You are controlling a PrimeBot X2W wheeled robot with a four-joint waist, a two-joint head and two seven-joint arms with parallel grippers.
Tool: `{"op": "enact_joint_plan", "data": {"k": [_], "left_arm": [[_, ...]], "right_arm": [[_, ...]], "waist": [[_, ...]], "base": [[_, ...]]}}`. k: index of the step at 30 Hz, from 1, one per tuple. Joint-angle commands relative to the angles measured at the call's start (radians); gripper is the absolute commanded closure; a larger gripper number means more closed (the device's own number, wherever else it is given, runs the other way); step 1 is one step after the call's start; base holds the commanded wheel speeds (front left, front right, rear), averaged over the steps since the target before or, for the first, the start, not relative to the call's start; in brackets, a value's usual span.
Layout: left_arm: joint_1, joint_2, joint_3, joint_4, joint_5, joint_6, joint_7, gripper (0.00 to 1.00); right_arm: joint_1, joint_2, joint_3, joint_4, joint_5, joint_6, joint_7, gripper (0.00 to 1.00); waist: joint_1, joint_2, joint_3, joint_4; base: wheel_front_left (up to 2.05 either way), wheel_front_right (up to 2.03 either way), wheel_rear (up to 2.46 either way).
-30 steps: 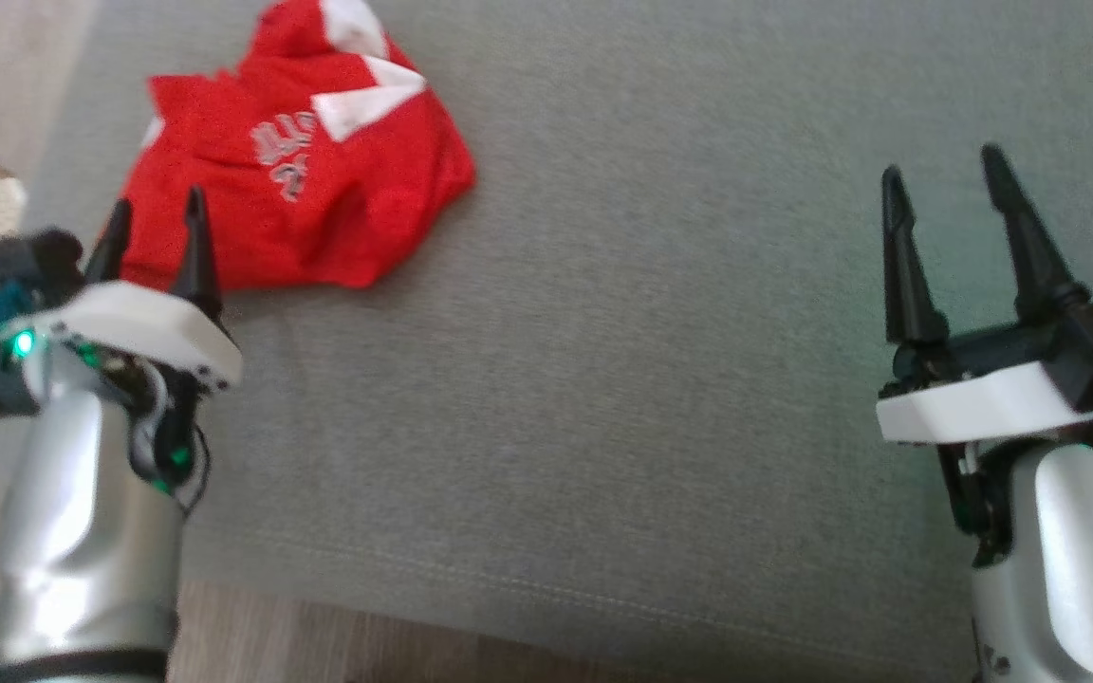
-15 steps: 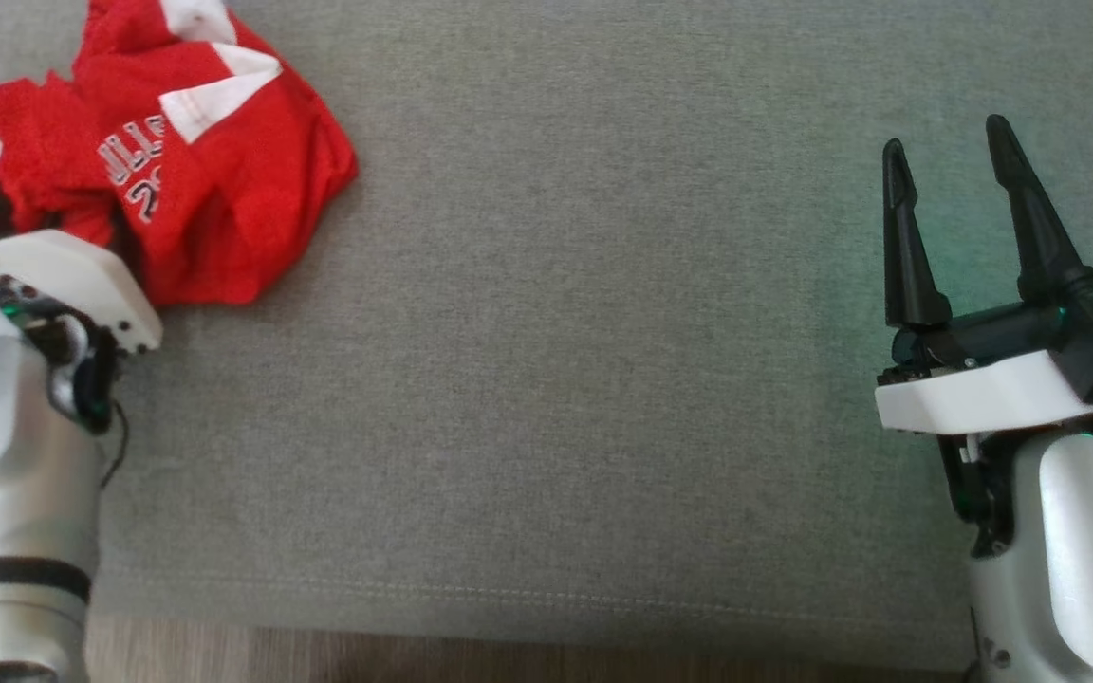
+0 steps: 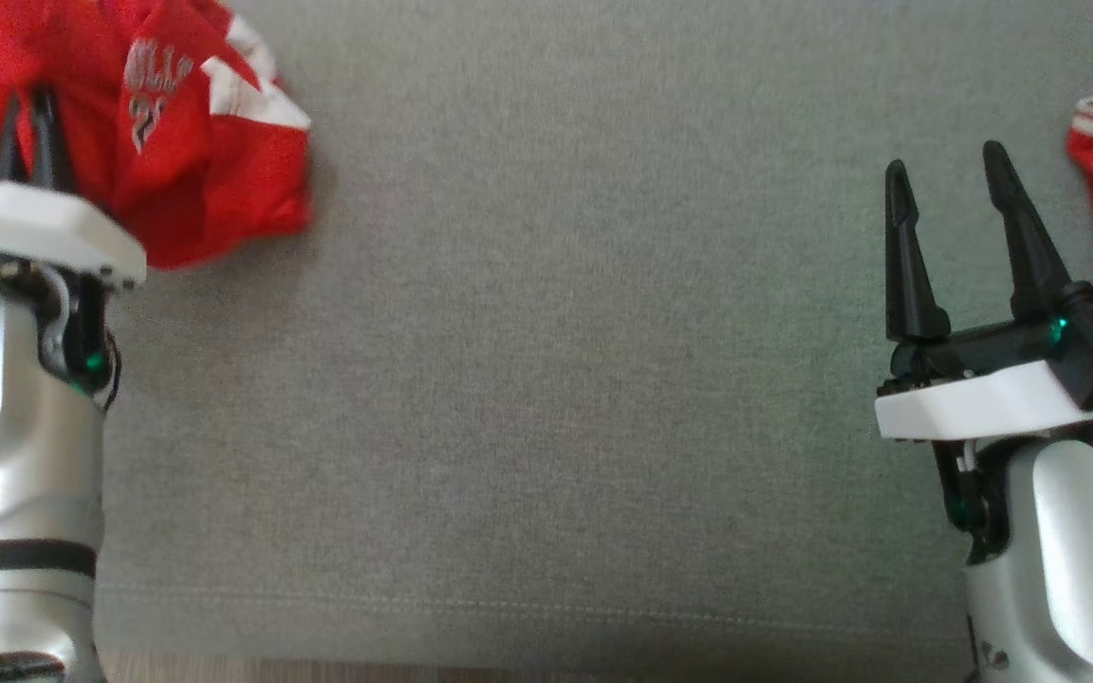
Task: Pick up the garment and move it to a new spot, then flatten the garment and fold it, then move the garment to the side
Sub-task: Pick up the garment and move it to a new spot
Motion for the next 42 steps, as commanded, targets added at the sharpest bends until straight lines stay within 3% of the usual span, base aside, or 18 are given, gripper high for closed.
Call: {"op": "enact_joint_plan", "data": {"k": [1,9,14,24,30,40,41,42], "left_arm": [[0.004,0.035,0.033,-0.096,0.002,-0.005,-0.016,1.00],[0.120,-0.019,0.004,-0.419,0.008,-0.004,-0.009,1.00],[0.195,-0.053,-0.041,-0.579,0.004,0.003,0.074,1.00],[0.251,-0.079,-0.101,-0.752,0.008,0.020,0.183,1.00],[0.241,-0.092,-0.192,-0.749,0.067,0.018,0.228,1.00],[0.192,-0.176,-0.470,-0.534,0.175,0.004,0.181,1.00],[0.191,-0.179,-0.498,-0.512,0.177,0.005,0.173,0.78],[0.189,-0.182,-0.525,-0.492,0.181,0.008,0.165,0.00]], "right_arm": [[0.010,0.000,0.024,-0.020,0.012,-0.001,-0.014,0.00],[0.033,0.000,0.031,0.018,0.051,-0.001,-0.040,0.00],[0.044,0.000,0.036,0.030,0.062,-0.001,-0.050,0.00],[0.034,0.000,0.051,0.024,0.086,-0.001,-0.064,0.00],[0.021,0.000,0.069,0.020,0.106,-0.001,-0.077,0.00],[-0.011,0.000,0.084,0.025,0.132,-0.001,-0.097,0.00],[-0.013,0.000,0.083,0.027,0.134,-0.001,-0.099,0.00],[-0.014,0.000,0.083,0.030,0.135,-0.001,-0.100,0.00]], "waist": [[0.0000,0.0000,-0.056,0.001],[0.0000,0.0000,-0.144,-0.048],[0.0000,0.0000,-0.173,-0.103],[0.0000,0.0000,-0.170,-0.215],[0.0000,0.0000,-0.132,-0.289],[0.0000,0.0000,-0.064,-0.394],[0.0000,0.0000,-0.059,-0.400],[0.0000,0.0000,-0.055,-0.406]], "base": [[0.00,0.00,0.00],[0.00,0.00,0.00],[0.00,0.00,0.00],[0.00,0.00,0.00],[0.00,0.00,0.00],[0.00,0.00,0.00],[0.00,0.00,0.00],[0.00,0.00,0.00]]}}
